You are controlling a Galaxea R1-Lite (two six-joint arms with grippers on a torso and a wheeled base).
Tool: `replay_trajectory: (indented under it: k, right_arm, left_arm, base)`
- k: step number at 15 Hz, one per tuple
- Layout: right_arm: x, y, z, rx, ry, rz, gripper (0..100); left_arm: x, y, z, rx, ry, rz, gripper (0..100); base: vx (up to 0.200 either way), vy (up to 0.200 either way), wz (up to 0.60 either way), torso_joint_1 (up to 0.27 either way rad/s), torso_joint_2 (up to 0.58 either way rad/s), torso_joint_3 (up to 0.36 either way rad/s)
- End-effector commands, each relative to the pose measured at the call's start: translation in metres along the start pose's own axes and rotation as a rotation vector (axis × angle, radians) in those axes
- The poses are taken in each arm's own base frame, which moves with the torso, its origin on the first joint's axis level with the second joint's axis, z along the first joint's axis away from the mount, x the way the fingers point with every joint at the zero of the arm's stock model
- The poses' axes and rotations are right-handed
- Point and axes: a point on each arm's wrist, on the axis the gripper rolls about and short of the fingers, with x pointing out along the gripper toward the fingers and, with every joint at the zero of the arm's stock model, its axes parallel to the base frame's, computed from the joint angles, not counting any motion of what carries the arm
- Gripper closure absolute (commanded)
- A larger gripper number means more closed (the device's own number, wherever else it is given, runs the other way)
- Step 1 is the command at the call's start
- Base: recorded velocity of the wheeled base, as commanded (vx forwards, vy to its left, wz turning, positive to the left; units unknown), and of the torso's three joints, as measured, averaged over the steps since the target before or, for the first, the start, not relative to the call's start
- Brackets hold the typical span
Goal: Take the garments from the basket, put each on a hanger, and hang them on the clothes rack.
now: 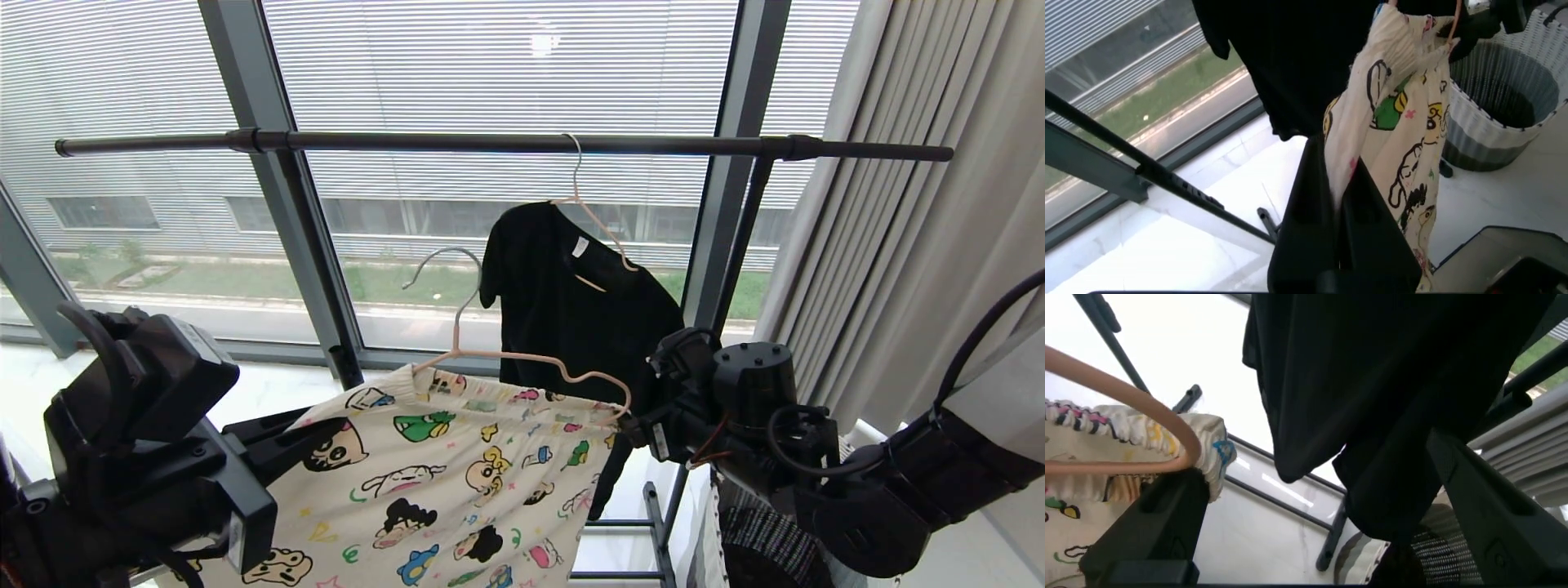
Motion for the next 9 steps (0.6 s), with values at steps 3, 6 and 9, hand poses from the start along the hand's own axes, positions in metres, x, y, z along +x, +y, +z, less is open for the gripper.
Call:
replay_trajectory:
  k: [3, 6, 9]
  right_arm:
    - [-0.003, -0.007, 0.006, -0.001, -0.018, 0.003, 0]
    - [-0.004, -0.013, 0.008, -0.018, -0.029, 0.027, 0]
    - [-0.003, -0.022, 0.015, -0.027, -0.053, 0.033, 0]
  left_arm:
    - [-0.011, -0.004, -0.008, 0.008, -0.008, 0.001, 100]
    - [-0.010, -0.005, -0.010, 0.011, 0.002, -0.003, 100]
    - [-0.010, -0.007, -0.015, 0.042, 0.020, -0.010, 100]
  base:
    - [0.000, 0.000, 0.00, 0.000, 0.00, 0.000]
    - [0.000, 0.000, 0.00, 0.000, 0.00, 0.000]
    - [0.000, 0.000, 0.00, 0.000, 0.00, 0.000]
